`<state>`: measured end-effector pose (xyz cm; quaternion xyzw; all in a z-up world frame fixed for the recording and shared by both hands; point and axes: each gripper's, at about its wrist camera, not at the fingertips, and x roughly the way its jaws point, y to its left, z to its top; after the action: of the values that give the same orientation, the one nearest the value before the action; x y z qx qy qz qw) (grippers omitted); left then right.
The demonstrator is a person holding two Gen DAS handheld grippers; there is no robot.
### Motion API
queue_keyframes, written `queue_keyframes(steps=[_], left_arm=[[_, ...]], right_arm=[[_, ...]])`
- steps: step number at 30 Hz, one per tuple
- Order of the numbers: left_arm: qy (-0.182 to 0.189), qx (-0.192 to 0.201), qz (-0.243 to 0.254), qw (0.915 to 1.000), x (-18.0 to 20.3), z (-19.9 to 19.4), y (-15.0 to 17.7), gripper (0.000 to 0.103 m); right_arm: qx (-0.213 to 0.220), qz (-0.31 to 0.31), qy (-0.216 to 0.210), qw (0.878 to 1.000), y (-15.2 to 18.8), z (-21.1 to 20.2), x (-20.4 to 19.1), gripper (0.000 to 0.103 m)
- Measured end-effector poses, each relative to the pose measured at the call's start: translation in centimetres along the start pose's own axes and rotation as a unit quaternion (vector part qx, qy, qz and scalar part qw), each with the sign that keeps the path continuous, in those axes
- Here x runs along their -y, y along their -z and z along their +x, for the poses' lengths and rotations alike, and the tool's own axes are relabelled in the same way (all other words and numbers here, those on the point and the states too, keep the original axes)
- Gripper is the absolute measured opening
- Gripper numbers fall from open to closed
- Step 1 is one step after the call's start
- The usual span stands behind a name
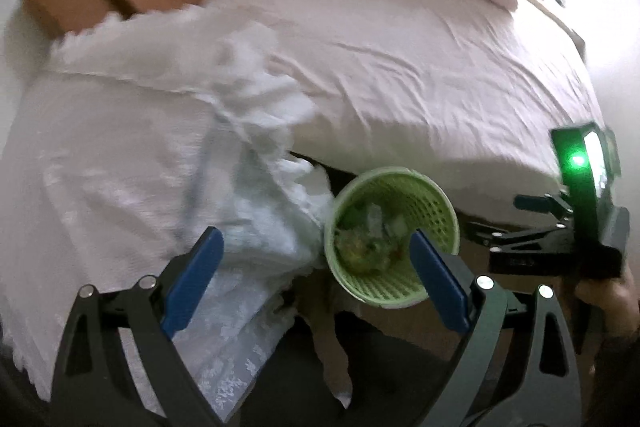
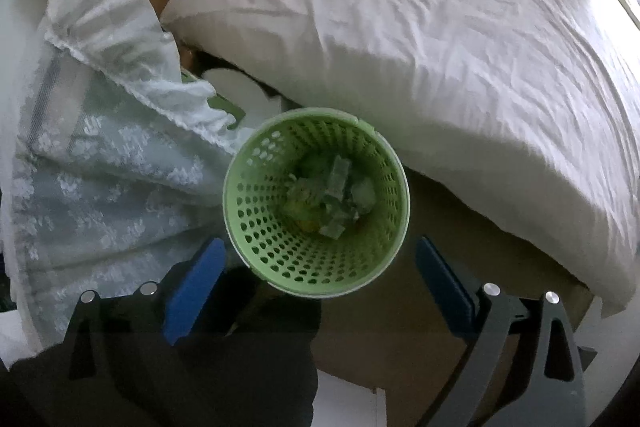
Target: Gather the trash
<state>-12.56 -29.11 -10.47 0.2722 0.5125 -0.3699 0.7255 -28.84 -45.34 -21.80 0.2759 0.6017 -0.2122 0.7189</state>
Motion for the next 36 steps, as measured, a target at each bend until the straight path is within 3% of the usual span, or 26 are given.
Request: queue_keyframes(steps=[4, 7, 11, 12, 14, 17, 18, 20, 23, 28, 36], left_arm=[[-0.039, 0.043, -0.056, 0.9967, -3.9, -3.3, 0.2, 0.090], [-0.082, 0.083, -0.118, 0.9861, -8.3, -7.0, 0.7, 0.090], [-0.146, 0.128, -0.199, 0.9606, -14.7, -12.6, 2.6, 0.090], [-0.159, 0.136, -0.211, 0.9549, -15.8, -13.7, 3.0, 0.090], [-0.202, 0.157, -0.244, 0.9355, -18.8, -16.8, 4.5, 0.091], [-0.244, 0.178, -0.285, 0.9098, -21.8, -20.0, 6.5, 0.094], [-0.261, 0.190, -0.302, 0.8971, -23.0, -21.5, 7.3, 0.095], [-0.276, 0.198, -0.317, 0.8856, -24.3, -22.8, 8.1, 0.095], [-0.293, 0.215, -0.346, 0.8652, -26.1, -24.5, 9.6, 0.095], [-0.292, 0.214, -0.364, 0.8582, -27.1, -24.6, 10.4, 0.095], [-0.271, 0.198, -0.371, 0.8662, -28.3, -23.4, 11.3, 0.095]], right_arm=[[0.044, -0.032, -0.011, 0.998, -1.7, -3.6, -2.8, 0.096], [0.094, -0.081, -0.036, 0.992, -3.4, -7.8, -7.1, 0.097], [0.162, -0.172, -0.069, 0.969, -5.1, -13.9, -14.0, 0.100], [0.195, -0.216, -0.084, 0.953, -5.6, -16.9, -17.5, 0.100], [0.223, -0.237, -0.099, 0.941, -5.9, -19.1, -19.9, 0.100], [0.287, -0.283, -0.138, 0.905, -5.7, -24.6, -25.8, 0.100], [0.293, -0.287, -0.140, 0.901, -5.7, -25.2, -26.4, 0.100], [0.331, -0.311, -0.140, 0.880, -4.5, -27.2, -29.9, 0.101], [0.342, -0.335, -0.143, 0.866, -3.2, -27.6, -32.9, 0.101], [0.318, -0.377, -0.133, 0.860, -1.3, -25.4, -37.4, 0.101], [0.289, -0.389, -0.125, 0.865, -1.0, -23.4, -41.2, 0.101]])
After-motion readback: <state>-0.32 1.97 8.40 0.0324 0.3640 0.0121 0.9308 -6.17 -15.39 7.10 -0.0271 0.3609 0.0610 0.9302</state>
